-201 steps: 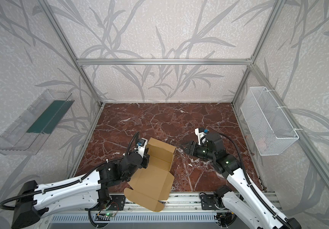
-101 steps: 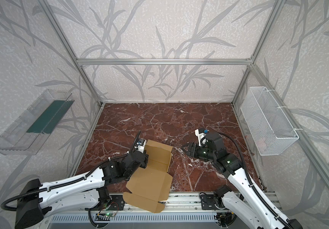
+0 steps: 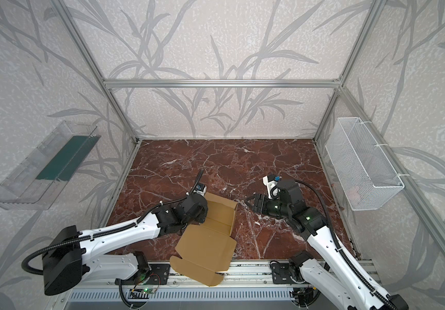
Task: Assemble paper box
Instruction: Turn over the paper box at the center of the table.
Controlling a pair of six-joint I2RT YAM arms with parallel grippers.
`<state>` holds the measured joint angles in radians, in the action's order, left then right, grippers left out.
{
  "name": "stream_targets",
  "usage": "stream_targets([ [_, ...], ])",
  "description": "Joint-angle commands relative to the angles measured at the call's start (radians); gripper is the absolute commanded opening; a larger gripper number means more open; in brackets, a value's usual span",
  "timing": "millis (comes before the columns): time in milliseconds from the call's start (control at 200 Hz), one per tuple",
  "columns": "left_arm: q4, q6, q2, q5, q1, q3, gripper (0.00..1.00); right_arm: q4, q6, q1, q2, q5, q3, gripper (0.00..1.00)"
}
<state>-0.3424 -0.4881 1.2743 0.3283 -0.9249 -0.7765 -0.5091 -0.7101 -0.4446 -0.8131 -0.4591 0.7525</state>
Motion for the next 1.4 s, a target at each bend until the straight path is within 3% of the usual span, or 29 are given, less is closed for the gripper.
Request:
stream_targets([
  [0,-0.078,0.01,0.027,-0.044,0.015,-0.069,0.19,-0.043,0.037,0.003,-0.007,-0.003,0.003,0.61],
  [330,-0.198,0.017,0.024,-0.118,0.026,-0.178,0.24,-0.089,0.124,-0.052,-0.04,0.022,0.048,0.61],
  [520,-0.169,0.025,-0.107,-0.216,0.026,-0.079,0.36,-0.092,0.161,-0.116,-0.091,0.042,0.086,0.61],
  [695,-0.236,-0.017,-0.233,-0.239,0.026,-0.019,0.39,-0.142,0.239,-0.238,-0.133,0.192,0.16,0.6],
  [925,-0.344,-0.051,-0.421,-0.181,0.028,0.006,0.46,-0.163,0.304,-0.447,-0.228,0.381,0.26,0.53],
  [1145,-0.417,-0.053,-0.512,-0.058,0.035,0.004,0.49,-0.119,0.331,-0.503,-0.347,0.363,0.323,0.37],
  [1395,-0.436,-0.062,-0.539,-0.02,0.039,0.037,0.49,-0.098,0.342,-0.518,-0.42,0.393,0.316,0.34],
])
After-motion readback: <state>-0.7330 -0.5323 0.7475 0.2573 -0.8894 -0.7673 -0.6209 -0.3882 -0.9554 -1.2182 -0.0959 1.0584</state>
